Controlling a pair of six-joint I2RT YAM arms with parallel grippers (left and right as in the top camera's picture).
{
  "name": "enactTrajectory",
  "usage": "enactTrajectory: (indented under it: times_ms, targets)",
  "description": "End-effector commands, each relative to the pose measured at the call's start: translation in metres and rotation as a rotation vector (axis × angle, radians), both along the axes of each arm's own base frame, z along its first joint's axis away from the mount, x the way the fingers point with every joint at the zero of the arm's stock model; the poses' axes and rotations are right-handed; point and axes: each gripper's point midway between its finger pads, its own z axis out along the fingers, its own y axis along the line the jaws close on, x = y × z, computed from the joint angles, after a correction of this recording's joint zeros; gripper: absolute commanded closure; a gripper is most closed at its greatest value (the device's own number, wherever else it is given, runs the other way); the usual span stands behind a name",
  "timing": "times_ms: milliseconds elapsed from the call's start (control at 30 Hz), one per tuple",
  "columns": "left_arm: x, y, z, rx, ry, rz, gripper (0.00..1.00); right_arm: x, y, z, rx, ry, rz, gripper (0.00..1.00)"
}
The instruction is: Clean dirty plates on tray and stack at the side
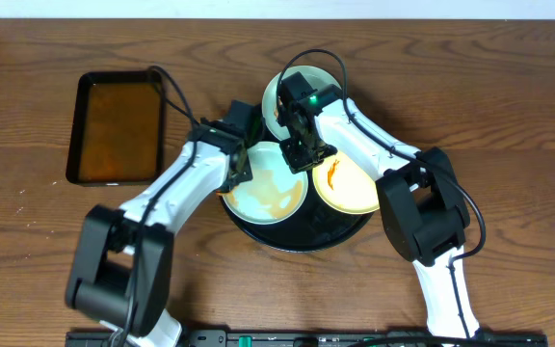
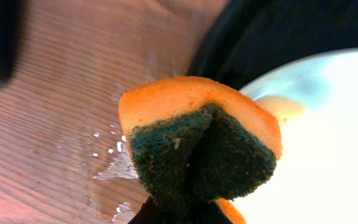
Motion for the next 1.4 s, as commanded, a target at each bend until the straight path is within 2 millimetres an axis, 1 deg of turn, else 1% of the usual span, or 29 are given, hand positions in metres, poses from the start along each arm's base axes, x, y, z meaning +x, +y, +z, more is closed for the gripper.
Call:
enactTrajectory:
  times_ms: [0,200,267,367,467,533,633,700,733,767,833,933,967,1000,1067,1200,1267,1367]
  targets:
    - [0.006,-0.004,0.012,-0.037,-0.038,-0.005,0.93,-0.006,-0.003,-0.01,-0.036,0.011,-0.004,0.99]
    - [0.001,-0.059,-0.012,-0.327,0.017,-0.077,0.92,-0.006,-0.003,-0.01,-0.036,0.011,-0.004,0.99]
    - [-0.004,-0.071,-0.023,-0.375,0.039,-0.074,0.93,-0.006,-0.003,-0.01,-0.036,0.011,-0.004,0.99]
    - [-0.014,-0.073,-0.041,-0.363,0.085,-0.054,0.93,-0.006,-0.003,-0.01,-0.037,0.012,-0.004,0.99]
    - [-0.024,-0.069,-0.055,-0.335,0.14,-0.045,0.92,-0.007,-0.003,-0.01,-0.039,0.015,-0.004,0.99]
    - [-0.027,-0.061,-0.059,-0.294,0.155,-0.051,0.92,-0.007,-0.003,-0.01,-0.038,0.015,-0.004,0.99]
    - [-0.029,-0.038,-0.061,-0.17,0.153,-0.03,0.93,-0.007,-0.003,-0.01,-0.038,0.015,-0.004,0.99]
    - [-0.029,-0.016,-0.059,-0.052,0.139,-0.012,0.92,-0.007,-0.003,-0.01,-0.039,0.015,-0.004,0.99]
    - [-0.028,-0.009,-0.058,-0.012,0.132,-0.006,0.93,-0.007,-0.003,-0.01,-0.039,0.015,-0.004,0.99]
    - [-0.026,0.004,-0.054,0.062,0.119,0.002,0.93,-0.007,-0.003,-0.01,-0.039,0.015,-0.004,0.99]
    - [-0.023,0.019,-0.045,0.154,0.108,-0.013,0.92,-0.007,-0.003,-0.01,-0.039,0.015,-0.004,0.99]
    - [-0.014,0.03,-0.029,0.242,0.088,-0.038,0.93,-0.007,-0.003,-0.01,-0.038,0.015,-0.004,0.99]
    - [-0.01,0.031,-0.024,0.256,0.077,-0.037,0.93,-0.007,-0.003,-0.01,-0.038,0.015,-0.004,0.99]
    - [-0.005,0.03,-0.013,0.259,0.053,-0.035,0.92,-0.007,-0.003,-0.01,-0.038,0.015,-0.004,0.99]
    - [0.001,0.028,-0.001,0.244,0.019,-0.031,0.92,-0.006,-0.003,-0.01,-0.039,0.014,-0.004,0.99]
    - [0.006,0.025,0.016,0.214,-0.038,-0.024,0.93,-0.006,-0.003,-0.01,-0.039,0.014,-0.004,0.99]
    - [0.006,0.022,0.02,0.191,-0.047,-0.023,0.93,-0.006,-0.003,-0.01,-0.038,0.014,-0.004,0.99]
    - [0.004,0.012,0.017,0.132,-0.031,-0.032,0.93,-0.006,-0.003,-0.01,-0.038,0.014,-0.004,0.99]
